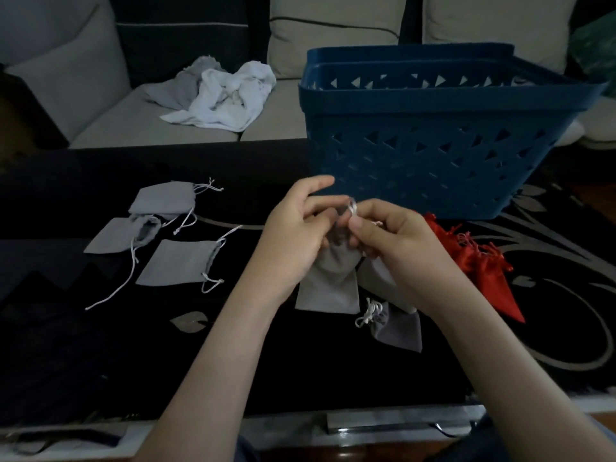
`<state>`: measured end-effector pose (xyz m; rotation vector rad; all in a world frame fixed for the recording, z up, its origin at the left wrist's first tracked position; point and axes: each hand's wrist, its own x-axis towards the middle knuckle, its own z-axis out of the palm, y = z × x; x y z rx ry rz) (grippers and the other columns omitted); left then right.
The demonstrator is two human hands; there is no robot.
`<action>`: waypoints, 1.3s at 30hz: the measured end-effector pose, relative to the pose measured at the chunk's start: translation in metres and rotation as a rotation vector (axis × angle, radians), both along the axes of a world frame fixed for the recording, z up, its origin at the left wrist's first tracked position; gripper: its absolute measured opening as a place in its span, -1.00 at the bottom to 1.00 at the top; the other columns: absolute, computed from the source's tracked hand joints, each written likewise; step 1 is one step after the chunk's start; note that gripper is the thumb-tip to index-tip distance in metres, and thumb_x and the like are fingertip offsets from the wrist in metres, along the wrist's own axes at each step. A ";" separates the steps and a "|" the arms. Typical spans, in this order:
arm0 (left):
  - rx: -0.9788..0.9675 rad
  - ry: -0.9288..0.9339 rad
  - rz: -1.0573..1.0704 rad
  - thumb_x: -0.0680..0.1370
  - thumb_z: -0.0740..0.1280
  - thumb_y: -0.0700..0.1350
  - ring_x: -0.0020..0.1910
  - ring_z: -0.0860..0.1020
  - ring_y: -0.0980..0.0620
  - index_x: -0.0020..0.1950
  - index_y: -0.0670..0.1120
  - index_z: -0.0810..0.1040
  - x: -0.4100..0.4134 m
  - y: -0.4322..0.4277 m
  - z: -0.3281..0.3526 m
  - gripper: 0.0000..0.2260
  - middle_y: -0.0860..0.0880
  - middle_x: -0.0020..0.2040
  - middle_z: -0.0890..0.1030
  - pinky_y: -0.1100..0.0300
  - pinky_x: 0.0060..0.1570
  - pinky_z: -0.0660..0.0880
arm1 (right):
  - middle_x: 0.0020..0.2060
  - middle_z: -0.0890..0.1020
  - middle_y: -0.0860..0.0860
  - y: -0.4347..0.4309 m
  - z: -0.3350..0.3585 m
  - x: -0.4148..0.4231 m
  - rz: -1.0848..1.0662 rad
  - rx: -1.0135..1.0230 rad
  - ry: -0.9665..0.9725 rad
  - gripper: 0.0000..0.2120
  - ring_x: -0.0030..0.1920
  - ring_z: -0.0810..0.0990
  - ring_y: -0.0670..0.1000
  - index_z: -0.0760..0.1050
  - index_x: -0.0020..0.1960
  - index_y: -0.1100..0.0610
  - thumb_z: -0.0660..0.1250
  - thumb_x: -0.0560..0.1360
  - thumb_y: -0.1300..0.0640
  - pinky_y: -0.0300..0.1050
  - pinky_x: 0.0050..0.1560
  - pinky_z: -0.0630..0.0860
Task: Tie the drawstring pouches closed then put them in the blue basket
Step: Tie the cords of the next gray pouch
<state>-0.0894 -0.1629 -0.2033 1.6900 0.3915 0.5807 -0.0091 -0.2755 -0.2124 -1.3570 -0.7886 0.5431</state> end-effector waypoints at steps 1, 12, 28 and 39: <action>0.041 0.022 0.016 0.58 0.26 -0.28 -0.46 0.48 0.27 0.29 -0.08 0.46 0.001 0.001 -0.002 -0.71 0.03 0.00 0.66 0.42 -0.46 0.35 | -0.48 0.53 -0.10 0.000 0.000 0.001 -0.006 0.009 0.004 -0.87 -0.44 0.43 -0.22 0.52 -0.16 0.20 0.24 0.53 0.31 -0.43 -0.35 0.35; 0.867 -0.147 0.170 0.53 0.31 -0.24 -0.09 0.43 0.23 0.33 -0.02 0.50 0.003 0.004 -0.010 -0.63 -0.02 0.16 0.48 0.45 0.05 0.34 | -0.48 0.47 0.00 -0.001 0.005 0.005 -0.022 -0.030 0.051 -0.77 -0.51 0.37 -0.22 0.52 -0.21 0.21 0.19 0.58 0.27 -0.44 -0.42 0.30; 0.585 0.115 0.084 0.54 0.36 -0.10 -0.19 0.56 0.21 -0.10 -0.08 0.63 0.009 0.005 -0.018 -0.92 0.13 -0.24 0.61 0.38 -0.20 0.42 | -0.44 0.57 -0.07 -0.003 0.000 0.016 -0.163 -0.246 -0.120 -0.92 -0.50 0.45 -0.25 0.57 -0.12 0.22 0.35 0.51 0.22 -0.44 -0.41 0.33; 0.228 0.105 -0.145 0.46 0.44 -0.20 -0.25 0.57 0.16 -0.35 0.03 0.59 0.014 0.004 -0.023 -0.79 0.05 -0.31 0.64 0.19 -0.11 0.48 | -0.41 0.42 0.12 0.000 -0.006 0.013 -0.002 0.074 0.400 -0.83 -0.40 0.40 -0.01 0.38 -0.25 0.22 0.24 0.51 0.32 -0.25 -0.36 0.41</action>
